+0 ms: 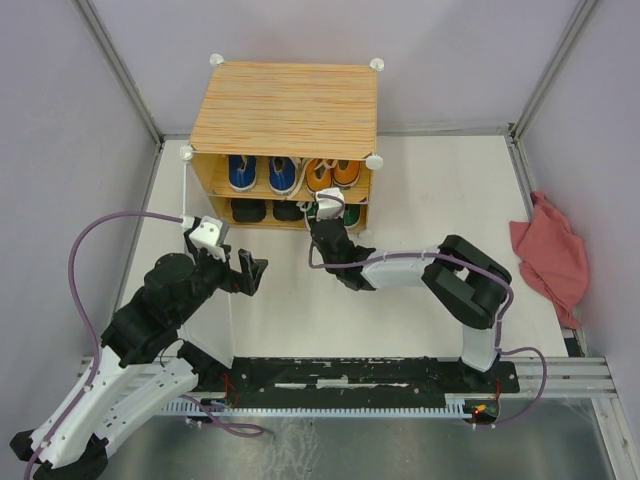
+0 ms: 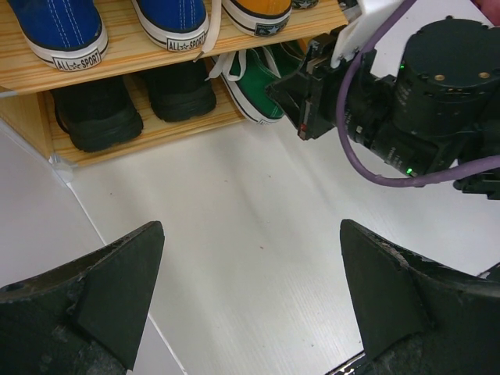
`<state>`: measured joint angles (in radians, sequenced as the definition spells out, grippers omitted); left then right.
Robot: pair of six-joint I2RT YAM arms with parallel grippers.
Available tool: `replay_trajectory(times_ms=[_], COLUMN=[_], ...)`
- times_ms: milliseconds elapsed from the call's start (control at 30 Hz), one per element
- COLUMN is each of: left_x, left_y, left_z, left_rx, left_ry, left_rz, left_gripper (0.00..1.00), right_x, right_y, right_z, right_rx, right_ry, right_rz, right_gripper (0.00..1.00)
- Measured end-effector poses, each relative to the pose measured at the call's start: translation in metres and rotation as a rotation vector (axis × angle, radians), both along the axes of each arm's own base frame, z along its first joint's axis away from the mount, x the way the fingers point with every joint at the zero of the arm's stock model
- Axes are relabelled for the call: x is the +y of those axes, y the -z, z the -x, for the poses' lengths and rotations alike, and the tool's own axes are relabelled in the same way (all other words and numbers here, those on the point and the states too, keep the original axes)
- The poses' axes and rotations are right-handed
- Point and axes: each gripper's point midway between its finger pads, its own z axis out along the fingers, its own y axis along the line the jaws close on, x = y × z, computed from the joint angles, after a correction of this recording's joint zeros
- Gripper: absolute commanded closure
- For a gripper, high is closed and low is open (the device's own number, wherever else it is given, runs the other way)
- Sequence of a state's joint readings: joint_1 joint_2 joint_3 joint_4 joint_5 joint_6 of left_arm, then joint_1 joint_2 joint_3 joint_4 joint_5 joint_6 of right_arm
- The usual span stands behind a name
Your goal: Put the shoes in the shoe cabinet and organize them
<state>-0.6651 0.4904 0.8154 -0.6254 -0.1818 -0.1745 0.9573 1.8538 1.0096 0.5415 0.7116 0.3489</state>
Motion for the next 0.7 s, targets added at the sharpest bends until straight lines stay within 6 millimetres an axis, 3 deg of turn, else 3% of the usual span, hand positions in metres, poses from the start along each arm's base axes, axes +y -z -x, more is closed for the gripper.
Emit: replay_trajectory(times_ms=[400,700], left_x=[0.0,0.0], left_y=[0.0,0.0], left_z=[0.0,0.0], left_rx=[0.0,0.0], left_ry=[0.0,0.001], left_rz=[0.0,0.0], left_gripper=[0.01,0.01], right_x=[-0.002,-0.008], right_y=[0.015,0.027], right_z=[-0.031,-0.042], right_rx=[-0.015,0.002], right_ry=[0.083,0.128], right_rz=[0.057,0.05], right_gripper=[0.98,0.98])
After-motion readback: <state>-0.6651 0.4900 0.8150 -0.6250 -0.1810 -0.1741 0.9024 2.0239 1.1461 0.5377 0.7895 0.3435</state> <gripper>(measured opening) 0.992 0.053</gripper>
